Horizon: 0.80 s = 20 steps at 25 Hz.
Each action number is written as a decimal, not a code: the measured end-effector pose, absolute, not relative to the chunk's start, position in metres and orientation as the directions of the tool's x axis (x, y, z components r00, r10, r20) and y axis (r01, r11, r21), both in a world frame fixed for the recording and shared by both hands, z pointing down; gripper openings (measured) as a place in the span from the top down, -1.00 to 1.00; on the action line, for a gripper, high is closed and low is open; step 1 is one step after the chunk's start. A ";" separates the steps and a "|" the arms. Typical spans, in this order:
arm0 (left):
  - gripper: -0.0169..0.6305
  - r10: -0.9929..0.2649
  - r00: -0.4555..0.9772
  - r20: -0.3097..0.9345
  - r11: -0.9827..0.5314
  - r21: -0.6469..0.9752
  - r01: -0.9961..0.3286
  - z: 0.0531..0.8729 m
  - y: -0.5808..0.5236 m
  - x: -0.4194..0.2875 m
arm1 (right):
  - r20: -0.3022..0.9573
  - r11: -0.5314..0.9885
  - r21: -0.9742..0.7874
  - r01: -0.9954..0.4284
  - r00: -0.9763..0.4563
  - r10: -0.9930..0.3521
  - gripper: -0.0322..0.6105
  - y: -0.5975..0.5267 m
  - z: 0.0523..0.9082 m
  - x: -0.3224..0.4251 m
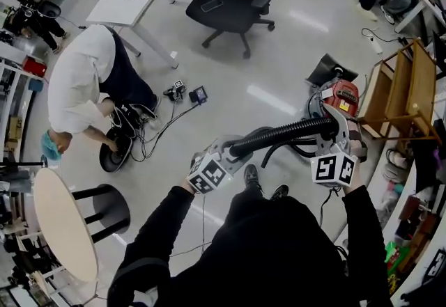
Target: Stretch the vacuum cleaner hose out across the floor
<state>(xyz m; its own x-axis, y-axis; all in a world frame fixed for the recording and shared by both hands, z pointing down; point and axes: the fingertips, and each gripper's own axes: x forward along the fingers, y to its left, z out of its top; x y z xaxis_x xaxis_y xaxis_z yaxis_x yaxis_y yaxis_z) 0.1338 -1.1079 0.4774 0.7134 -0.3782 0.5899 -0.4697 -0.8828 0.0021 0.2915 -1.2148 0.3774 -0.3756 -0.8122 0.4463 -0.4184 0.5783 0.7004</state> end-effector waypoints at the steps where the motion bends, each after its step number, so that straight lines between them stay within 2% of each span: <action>1: 0.41 -0.392 0.732 0.557 -0.868 0.040 -0.495 0.473 -1.104 0.139 | 0.433 0.585 0.705 -0.402 -0.409 -0.803 0.44 -1.215 0.369 0.287; 4: 0.41 -0.414 0.763 0.497 -0.854 0.078 -0.515 0.452 -1.090 0.163 | 0.407 0.644 0.680 -0.349 -0.550 -0.729 0.44 -1.204 0.356 0.280; 7: 0.46 -0.376 0.775 0.509 -0.883 0.055 -0.465 0.429 -1.062 0.195 | 0.376 0.684 0.666 -0.298 -0.659 -0.652 0.44 -1.189 0.354 0.285; 9: 0.49 -0.351 0.777 0.522 -0.886 0.085 -0.457 0.422 -1.041 0.214 | 0.361 0.683 0.670 -0.290 -0.677 -0.641 0.44 -1.189 0.361 0.293; 13: 0.50 -0.401 0.769 0.498 -0.798 0.222 -0.560 0.417 -1.020 0.231 | 0.347 0.622 0.723 -0.300 -0.621 -0.703 0.42 -1.215 0.386 0.288; 14: 0.50 -0.414 0.769 0.488 -0.767 0.268 -0.583 0.416 -1.016 0.231 | 0.348 0.603 0.730 -0.320 -0.586 -0.732 0.36 -1.222 0.393 0.282; 17: 0.51 -0.447 0.772 0.453 -0.656 0.421 -0.627 0.416 -1.004 0.216 | 0.423 0.603 0.727 -0.329 -0.477 -0.770 -0.17 -1.228 0.414 0.257; 20: 0.51 -0.483 0.756 0.443 -0.577 0.488 -0.655 0.419 -0.996 0.180 | 0.495 0.646 0.709 -0.283 -0.452 -0.742 -0.23 -1.206 0.424 0.229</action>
<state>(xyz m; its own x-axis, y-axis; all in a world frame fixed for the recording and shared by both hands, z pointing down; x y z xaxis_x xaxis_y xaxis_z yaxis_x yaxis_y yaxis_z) 0.1803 -0.9960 0.4187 0.7555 -0.4830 0.4426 -0.6548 -0.5774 0.4877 0.2294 -1.2056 0.4244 -0.4520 -0.7419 0.4953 -0.2834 0.6459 0.7088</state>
